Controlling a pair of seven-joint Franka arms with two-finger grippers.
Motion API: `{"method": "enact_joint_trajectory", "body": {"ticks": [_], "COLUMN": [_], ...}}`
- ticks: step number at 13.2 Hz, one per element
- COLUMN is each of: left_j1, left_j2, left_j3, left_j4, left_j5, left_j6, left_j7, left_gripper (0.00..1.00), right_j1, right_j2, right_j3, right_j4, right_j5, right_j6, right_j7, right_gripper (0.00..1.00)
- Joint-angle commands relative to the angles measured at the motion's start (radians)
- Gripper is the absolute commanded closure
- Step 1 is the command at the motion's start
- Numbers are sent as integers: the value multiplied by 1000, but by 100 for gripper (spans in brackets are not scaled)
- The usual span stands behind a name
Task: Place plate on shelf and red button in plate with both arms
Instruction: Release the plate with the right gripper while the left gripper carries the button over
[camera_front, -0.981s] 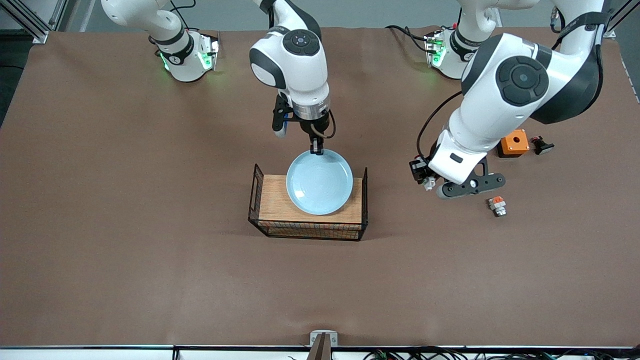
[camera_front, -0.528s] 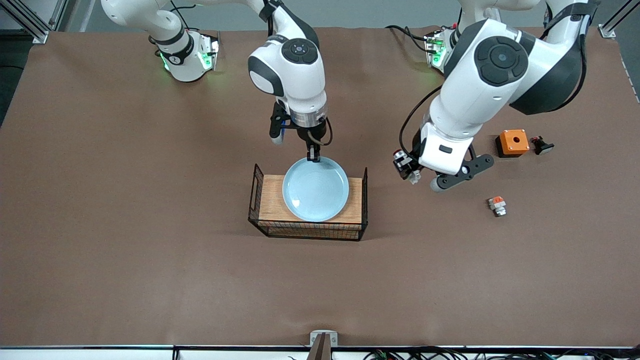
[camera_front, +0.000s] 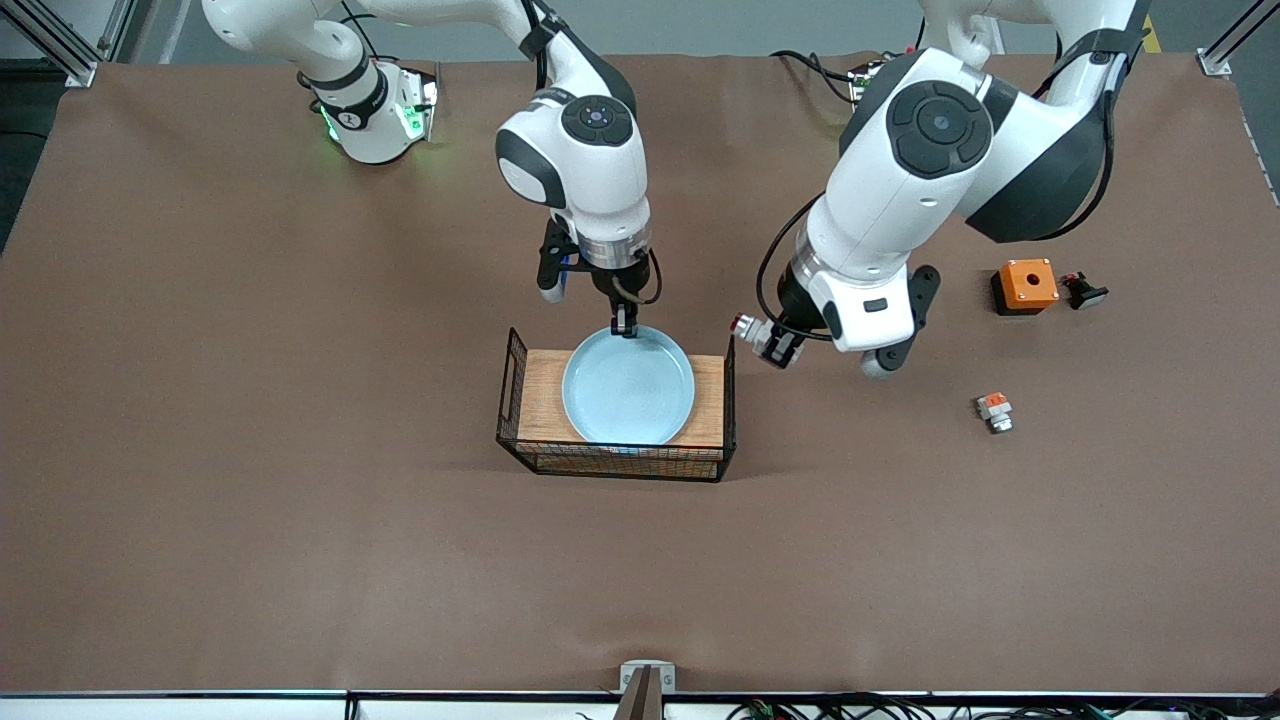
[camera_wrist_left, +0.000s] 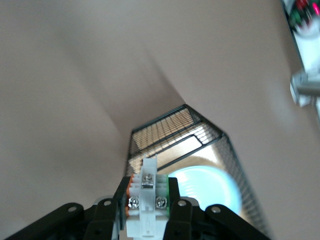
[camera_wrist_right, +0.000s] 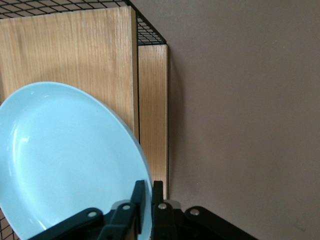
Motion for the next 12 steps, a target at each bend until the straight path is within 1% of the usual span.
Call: {"method": "enact_joint_trajectory", "body": {"ticks": [1, 4, 5, 8, 10, 12], "left_j1": [-9, -50, -59, -90, -107, -111], "left_j2": [50, 77, 87, 98, 109, 113], "left_j3": [5, 7, 8, 10, 13, 13], "left_j4": [42, 42, 46, 44, 44, 44], "left_j5": [-14, -9, -9, -3, -3, -3], "left_j6": [79, 93, 94, 96, 97, 97], "left_j7": [-242, -360, -407, -487, -509, -514], "left_gripper": [78, 78, 78, 78, 78, 78], "right_j1": [-9, -10, -16, -57, -81, -94], "right_j2": [16, 14, 13, 13, -3, -24], "right_j3": [8, 8, 8, 17, 16, 11], "right_j4": [22, 45, 68, 151, 156, 156], "right_j5": [-50, -50, -49, -29, 40, 68], "right_j6": [3, -5, -20, -123, -155, -280], "right_j7": [36, 28, 17, -171, -400, -743], "right_gripper": [1, 0, 0, 0, 0, 0]}}
